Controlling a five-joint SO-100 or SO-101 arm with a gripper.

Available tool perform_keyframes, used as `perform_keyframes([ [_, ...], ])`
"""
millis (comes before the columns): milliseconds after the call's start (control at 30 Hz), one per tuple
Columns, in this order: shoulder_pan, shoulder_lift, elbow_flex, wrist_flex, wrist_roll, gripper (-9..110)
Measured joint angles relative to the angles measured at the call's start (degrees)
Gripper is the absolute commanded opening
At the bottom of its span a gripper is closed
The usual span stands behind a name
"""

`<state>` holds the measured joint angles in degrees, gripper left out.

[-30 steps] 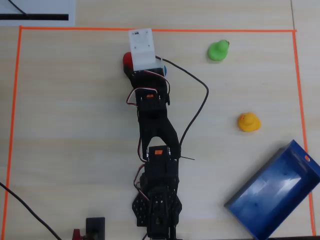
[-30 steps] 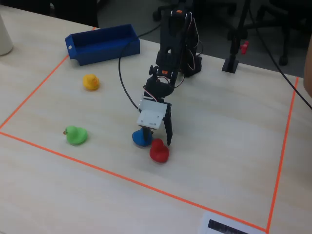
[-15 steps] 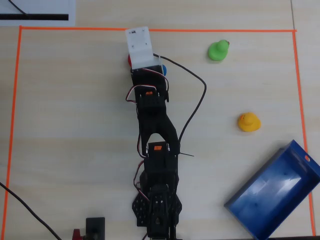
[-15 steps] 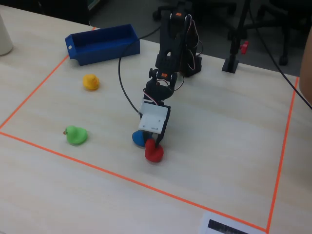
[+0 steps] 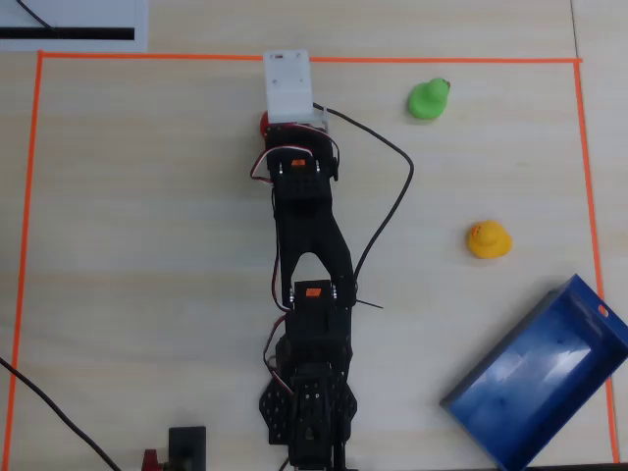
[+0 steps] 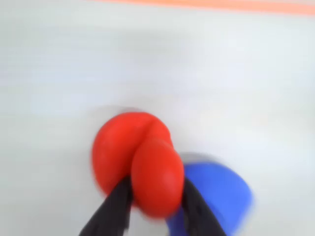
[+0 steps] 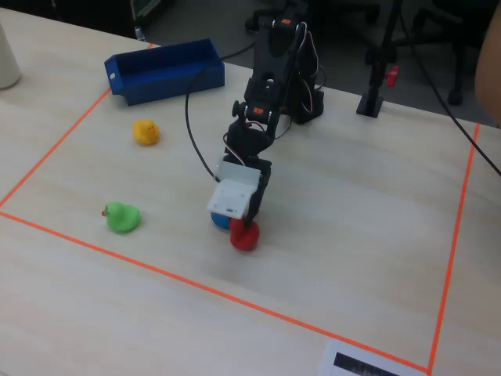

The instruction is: Grasp red duck and put it into box.

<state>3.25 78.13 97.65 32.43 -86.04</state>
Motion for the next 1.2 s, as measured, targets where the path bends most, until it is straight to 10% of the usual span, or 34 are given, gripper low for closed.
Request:
perform_keyframes([
  [367,12.04,15.03,-19.95,28.04,4.75,0],
  [1200,85.08,20.57,-8.35,33.66,-11.60,0],
])
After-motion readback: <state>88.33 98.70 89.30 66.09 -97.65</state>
